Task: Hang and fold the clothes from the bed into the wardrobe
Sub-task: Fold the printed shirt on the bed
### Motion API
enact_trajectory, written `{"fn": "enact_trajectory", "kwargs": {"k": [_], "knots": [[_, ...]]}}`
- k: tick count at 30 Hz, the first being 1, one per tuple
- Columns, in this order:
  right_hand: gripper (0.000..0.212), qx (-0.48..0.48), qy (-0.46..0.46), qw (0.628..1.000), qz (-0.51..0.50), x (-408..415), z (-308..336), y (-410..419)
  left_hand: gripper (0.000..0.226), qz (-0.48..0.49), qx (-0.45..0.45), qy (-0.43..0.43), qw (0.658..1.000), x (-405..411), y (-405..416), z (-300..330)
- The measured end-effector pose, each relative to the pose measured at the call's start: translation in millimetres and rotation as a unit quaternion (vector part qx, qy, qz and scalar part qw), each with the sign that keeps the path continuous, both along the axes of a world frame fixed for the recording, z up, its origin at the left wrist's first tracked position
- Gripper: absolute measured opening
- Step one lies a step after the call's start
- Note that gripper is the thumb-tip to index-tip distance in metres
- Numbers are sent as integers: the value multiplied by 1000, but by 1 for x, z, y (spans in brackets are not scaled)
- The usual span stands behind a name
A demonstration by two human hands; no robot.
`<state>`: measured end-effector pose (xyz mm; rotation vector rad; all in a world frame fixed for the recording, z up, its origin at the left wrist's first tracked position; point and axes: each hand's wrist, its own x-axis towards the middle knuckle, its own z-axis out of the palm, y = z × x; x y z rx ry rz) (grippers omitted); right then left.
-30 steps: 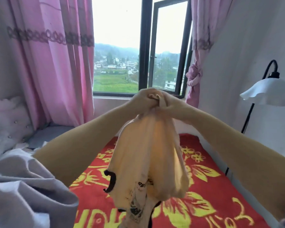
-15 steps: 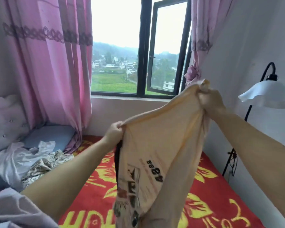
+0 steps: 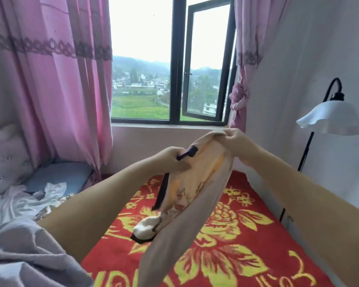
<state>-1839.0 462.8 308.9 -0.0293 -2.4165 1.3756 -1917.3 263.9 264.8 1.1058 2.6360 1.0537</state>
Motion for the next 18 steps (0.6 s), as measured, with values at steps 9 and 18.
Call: {"fn": "enact_trajectory", "kwargs": {"k": [9,18], "knots": [[30,-13,50,961,-271,13,-23,96,13,137,-27,-57,989,-33,-47,-17],[77,156,-178,972,10,16,-35,45,32,79,92,-105,987,8,14,35]]}}
